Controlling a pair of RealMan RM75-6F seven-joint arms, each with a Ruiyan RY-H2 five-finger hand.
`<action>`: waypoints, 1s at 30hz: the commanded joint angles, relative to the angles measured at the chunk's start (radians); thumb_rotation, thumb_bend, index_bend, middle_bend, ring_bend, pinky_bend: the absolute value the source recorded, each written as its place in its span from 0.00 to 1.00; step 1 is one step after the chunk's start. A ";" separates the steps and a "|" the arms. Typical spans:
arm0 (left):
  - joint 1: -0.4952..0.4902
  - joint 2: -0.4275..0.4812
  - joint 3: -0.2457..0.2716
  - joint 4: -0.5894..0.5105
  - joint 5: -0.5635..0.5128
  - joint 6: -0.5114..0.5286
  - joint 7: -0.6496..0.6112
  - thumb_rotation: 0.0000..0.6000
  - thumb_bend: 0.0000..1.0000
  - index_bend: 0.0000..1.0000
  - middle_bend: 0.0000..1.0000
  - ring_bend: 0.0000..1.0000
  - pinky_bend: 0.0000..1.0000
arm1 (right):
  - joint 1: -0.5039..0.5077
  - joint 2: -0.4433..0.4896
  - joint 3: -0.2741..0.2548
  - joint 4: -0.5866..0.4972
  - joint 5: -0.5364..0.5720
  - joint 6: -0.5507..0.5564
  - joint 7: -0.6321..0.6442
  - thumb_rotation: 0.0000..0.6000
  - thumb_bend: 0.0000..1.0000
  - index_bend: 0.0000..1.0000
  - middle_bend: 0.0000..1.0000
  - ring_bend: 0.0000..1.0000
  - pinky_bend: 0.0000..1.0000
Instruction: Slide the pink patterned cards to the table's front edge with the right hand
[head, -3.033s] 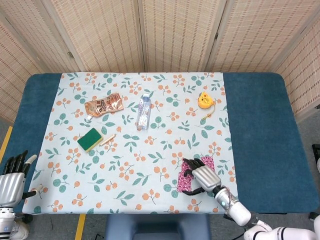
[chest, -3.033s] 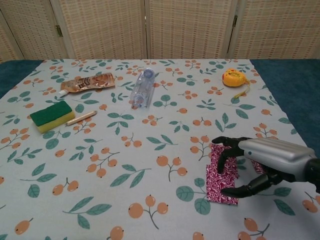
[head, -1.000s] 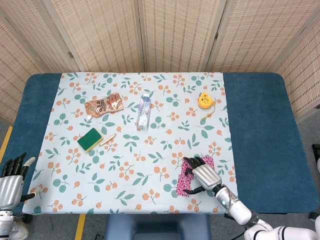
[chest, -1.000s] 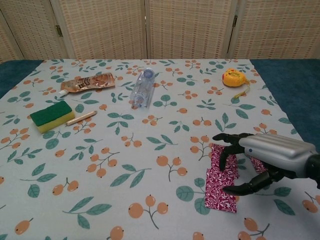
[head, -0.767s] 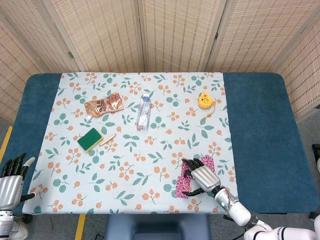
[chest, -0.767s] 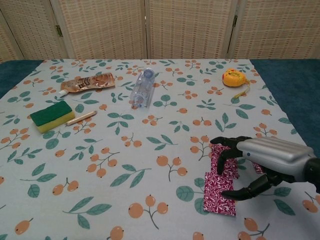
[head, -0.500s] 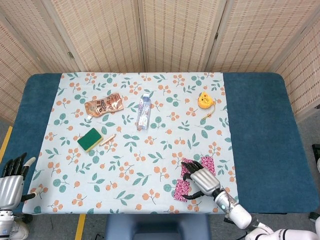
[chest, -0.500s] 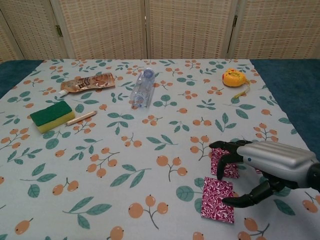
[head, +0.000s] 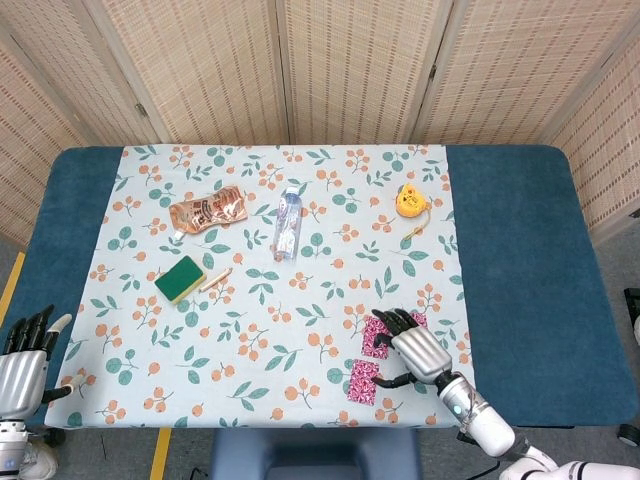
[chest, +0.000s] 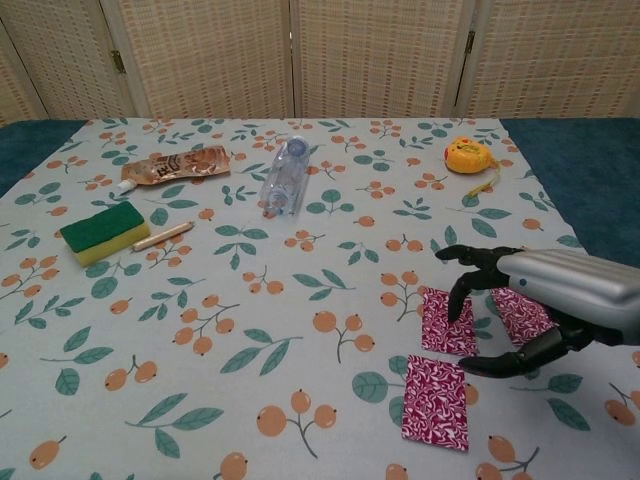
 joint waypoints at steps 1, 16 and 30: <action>-0.001 0.001 0.000 -0.003 0.002 -0.001 0.002 1.00 0.21 0.17 0.00 0.03 0.00 | -0.008 0.012 0.016 0.006 0.013 0.018 0.006 0.46 0.25 0.34 0.02 0.00 0.00; 0.000 0.008 0.005 -0.009 0.008 -0.001 -0.002 1.00 0.21 0.17 0.00 0.03 0.00 | -0.022 -0.027 0.055 0.089 0.144 0.001 -0.029 0.72 0.25 0.24 0.02 0.00 0.00; 0.001 0.010 0.011 -0.019 0.015 -0.001 -0.003 1.00 0.21 0.17 0.00 0.04 0.00 | -0.037 -0.044 0.040 0.170 0.149 0.002 -0.055 0.73 0.25 0.20 0.02 0.00 0.00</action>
